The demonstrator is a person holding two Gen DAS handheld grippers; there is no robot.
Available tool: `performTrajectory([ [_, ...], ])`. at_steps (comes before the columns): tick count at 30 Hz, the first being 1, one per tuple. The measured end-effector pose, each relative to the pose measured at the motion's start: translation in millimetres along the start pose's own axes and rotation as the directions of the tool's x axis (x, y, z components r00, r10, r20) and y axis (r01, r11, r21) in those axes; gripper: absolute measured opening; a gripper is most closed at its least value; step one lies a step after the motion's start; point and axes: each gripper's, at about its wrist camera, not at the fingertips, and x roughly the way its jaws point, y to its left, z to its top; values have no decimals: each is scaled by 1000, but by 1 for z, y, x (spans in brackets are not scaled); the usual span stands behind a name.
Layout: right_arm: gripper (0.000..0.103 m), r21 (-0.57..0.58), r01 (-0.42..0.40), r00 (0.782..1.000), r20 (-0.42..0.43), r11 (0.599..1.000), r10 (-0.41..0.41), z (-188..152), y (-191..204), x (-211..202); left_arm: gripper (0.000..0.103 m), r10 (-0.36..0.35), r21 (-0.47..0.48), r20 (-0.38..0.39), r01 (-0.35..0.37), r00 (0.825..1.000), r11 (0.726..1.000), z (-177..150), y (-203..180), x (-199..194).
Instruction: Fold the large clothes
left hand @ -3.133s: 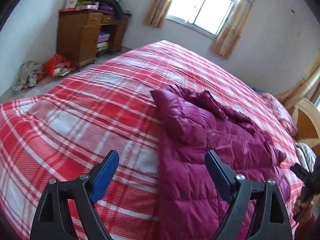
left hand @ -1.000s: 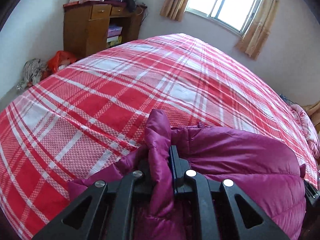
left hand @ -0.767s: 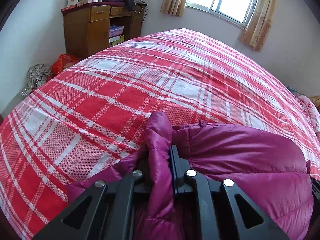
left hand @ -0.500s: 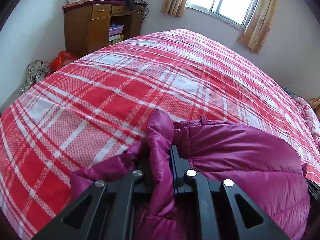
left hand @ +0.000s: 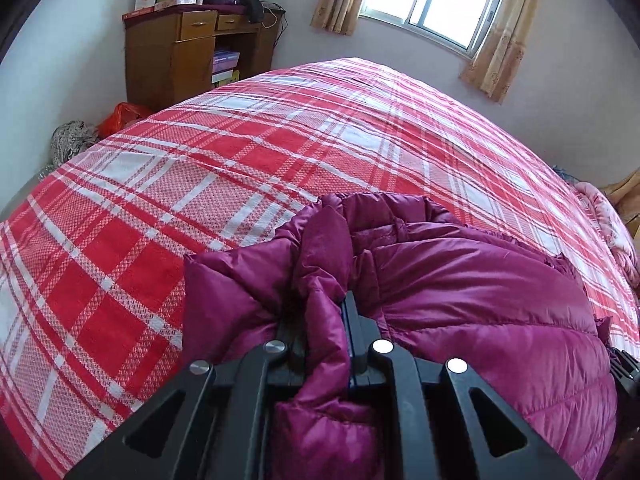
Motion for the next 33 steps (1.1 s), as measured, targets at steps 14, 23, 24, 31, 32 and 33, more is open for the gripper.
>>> performTrajectory([
  [14, 16, 8, 114, 984, 138, 993, -114, 55, -3, -11, 13, 126, 44, 144, -133, 982, 990, 51, -17, -2],
  [23, 25, -92, 151, 988, 41, 984, -148, 48, 21, 44, 15, 223, 105, 35, -225, 974, 969, 47, -26, 52],
  [24, 26, -86, 151, 988, 41, 985, -148, 47, 19, 43, 15, 211, 95, 31, -213, 977, 972, 48, -23, 52],
  [31, 77, 210, -52, 993, 113, 976, 29, 40, -53, -7, 18, -67, -110, -50, 61, 997, 992, 66, 25, 21],
  [32, 77, 245, -62, 988, 151, 968, 25, 37, -64, -24, 19, -65, -127, -38, 60, 997, 990, 70, 32, 10],
  [33, 77, 256, -40, 984, 179, 966, -7, 35, -71, -41, 20, -31, -137, -1, 30, 1000, 990, 75, 37, -8],
])
